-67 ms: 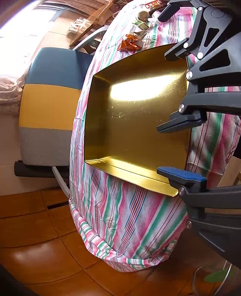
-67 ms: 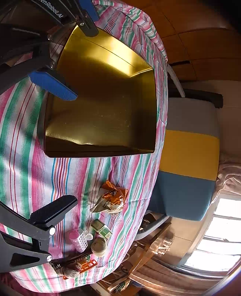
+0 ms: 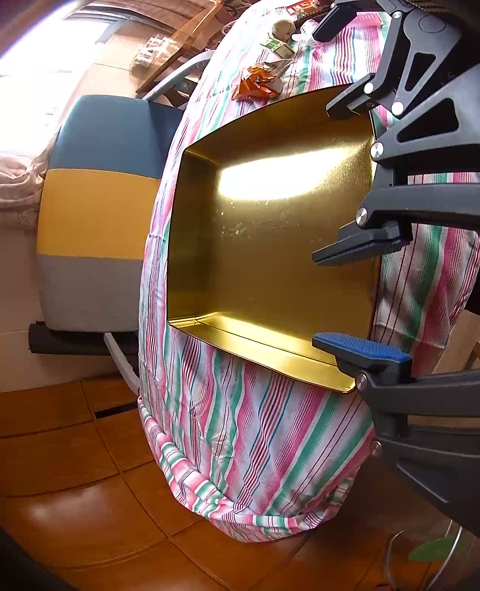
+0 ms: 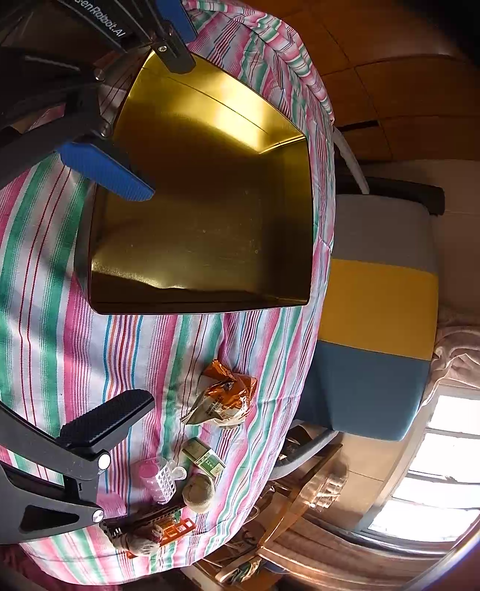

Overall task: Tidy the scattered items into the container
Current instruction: 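Move both tools from the gold tray toward the scattered items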

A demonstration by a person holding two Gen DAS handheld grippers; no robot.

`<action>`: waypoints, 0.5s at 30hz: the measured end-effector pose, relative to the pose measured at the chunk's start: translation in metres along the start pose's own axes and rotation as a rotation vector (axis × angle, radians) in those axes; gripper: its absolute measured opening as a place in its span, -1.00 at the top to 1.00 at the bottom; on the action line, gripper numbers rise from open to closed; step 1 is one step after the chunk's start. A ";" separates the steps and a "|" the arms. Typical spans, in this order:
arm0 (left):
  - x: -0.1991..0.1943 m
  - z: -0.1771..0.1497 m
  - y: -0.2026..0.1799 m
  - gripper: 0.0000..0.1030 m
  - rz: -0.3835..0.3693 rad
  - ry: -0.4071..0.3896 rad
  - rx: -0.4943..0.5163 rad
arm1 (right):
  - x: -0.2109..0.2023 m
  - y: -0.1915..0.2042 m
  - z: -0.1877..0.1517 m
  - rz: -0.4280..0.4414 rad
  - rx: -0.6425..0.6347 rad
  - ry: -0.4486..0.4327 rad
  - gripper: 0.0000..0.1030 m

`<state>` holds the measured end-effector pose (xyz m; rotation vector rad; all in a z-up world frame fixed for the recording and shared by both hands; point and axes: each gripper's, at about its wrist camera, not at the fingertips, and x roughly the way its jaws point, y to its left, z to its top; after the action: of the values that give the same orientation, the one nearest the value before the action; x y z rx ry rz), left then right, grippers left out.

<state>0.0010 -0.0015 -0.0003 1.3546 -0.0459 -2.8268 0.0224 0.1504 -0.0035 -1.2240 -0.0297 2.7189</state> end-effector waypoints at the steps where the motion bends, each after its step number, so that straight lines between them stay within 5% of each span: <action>1: 0.000 0.000 0.001 0.27 -0.002 -0.001 -0.001 | 0.000 -0.001 0.000 0.000 0.000 -0.001 -1.00; 15: 0.003 -0.006 -0.009 0.27 -0.001 0.027 0.043 | 0.001 -0.018 -0.001 -0.002 0.046 0.012 -1.00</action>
<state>0.0036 0.0075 -0.0068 1.4009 -0.1074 -2.8236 0.0249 0.1680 -0.0029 -1.2269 0.0331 2.6949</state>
